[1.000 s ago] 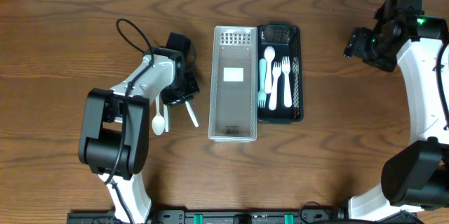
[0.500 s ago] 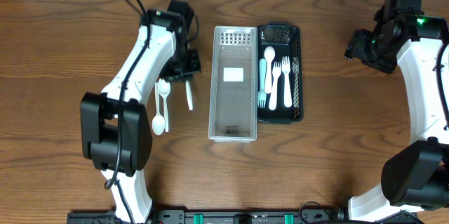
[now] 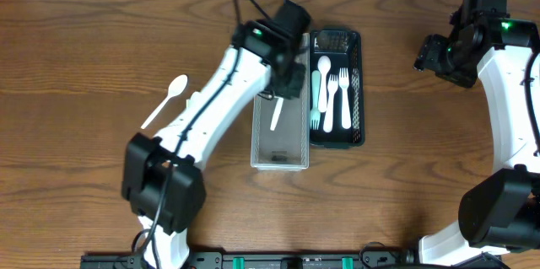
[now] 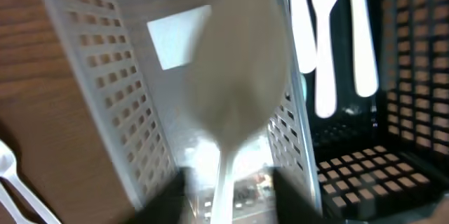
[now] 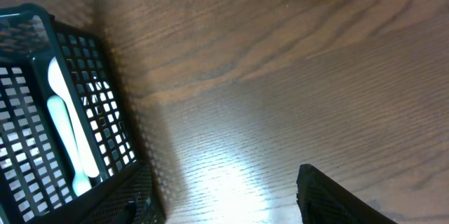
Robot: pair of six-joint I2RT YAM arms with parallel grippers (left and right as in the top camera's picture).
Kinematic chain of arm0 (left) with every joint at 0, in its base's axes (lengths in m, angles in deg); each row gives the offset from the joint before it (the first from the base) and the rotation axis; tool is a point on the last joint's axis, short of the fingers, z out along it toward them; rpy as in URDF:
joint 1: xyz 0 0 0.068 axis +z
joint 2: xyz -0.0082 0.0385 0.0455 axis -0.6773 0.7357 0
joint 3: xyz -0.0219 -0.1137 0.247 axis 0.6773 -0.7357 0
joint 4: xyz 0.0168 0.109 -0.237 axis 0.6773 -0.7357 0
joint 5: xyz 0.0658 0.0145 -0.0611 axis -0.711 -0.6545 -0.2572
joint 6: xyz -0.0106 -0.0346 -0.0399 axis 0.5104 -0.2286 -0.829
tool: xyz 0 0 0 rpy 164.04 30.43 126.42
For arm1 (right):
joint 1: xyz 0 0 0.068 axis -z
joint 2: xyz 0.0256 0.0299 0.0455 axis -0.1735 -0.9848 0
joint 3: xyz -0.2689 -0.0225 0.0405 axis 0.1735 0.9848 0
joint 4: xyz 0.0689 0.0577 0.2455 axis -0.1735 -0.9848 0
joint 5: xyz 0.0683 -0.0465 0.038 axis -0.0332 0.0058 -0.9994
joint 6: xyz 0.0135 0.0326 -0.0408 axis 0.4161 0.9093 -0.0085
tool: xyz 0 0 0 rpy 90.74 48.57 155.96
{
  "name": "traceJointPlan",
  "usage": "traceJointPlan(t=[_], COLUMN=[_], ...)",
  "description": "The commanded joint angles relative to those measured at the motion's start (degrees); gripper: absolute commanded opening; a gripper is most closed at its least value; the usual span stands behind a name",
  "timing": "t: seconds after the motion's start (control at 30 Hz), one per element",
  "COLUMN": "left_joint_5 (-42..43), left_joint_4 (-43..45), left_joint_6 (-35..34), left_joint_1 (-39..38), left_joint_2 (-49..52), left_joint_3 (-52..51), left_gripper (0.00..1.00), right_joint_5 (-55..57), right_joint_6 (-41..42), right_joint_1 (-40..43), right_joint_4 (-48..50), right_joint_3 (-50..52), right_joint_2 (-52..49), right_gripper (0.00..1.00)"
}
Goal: Pack container
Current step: 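Drop the spoon into the white perforated tray, then grasp another white spoon with left gripper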
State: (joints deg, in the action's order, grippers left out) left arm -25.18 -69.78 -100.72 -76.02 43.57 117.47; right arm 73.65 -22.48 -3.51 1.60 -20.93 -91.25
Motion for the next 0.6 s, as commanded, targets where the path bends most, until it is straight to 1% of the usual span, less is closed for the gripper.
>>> traceJointPlan(t=[0.0,0.1,0.17,0.3,0.4,0.47,0.57], left_joint_5=[-3.5,-4.0,-5.7,-10.8,-10.9,-10.7,-10.7], left_joint_4=[-0.2,-1.7,-3.7,-8.8,-10.1,-10.1,-9.0], left_joint_6=[0.8,0.8,0.8,1.1,2.7,3.0,3.4], left_joint_1=[0.1,1.7,3.6,9.8,16.0,18.9,21.8], left_joint_2=[1.2,0.1,-0.9,-2.9,-2.3,-1.4,-0.5], left_joint_3=[-0.7,-0.3,0.2,0.3,-0.6,-1.7,-4.6], left_gripper=[0.71,0.73,0.73,0.74,0.74,0.7,0.59], right_joint_5=[0.2,0.2,0.2,0.2,0.2,0.2,0.2], right_joint_6=[-0.9,-0.9,-0.9,-0.9,-0.9,-0.9,-0.9], right_joint_1=[0.3,0.3,0.3,0.3,0.3,0.3,0.3], right_joint_4=[0.3,0.8,0.8,0.7,0.8,0.9,0.9], right_joint_3=[-0.3,-0.3,-0.3,-0.3,-0.3,-0.3,-0.3], right_joint_2=[0.1,0.1,0.1,0.1,0.1,0.1,0.1], right_gripper=[0.7,0.71,0.71,0.72,0.72,0.73,0.73])
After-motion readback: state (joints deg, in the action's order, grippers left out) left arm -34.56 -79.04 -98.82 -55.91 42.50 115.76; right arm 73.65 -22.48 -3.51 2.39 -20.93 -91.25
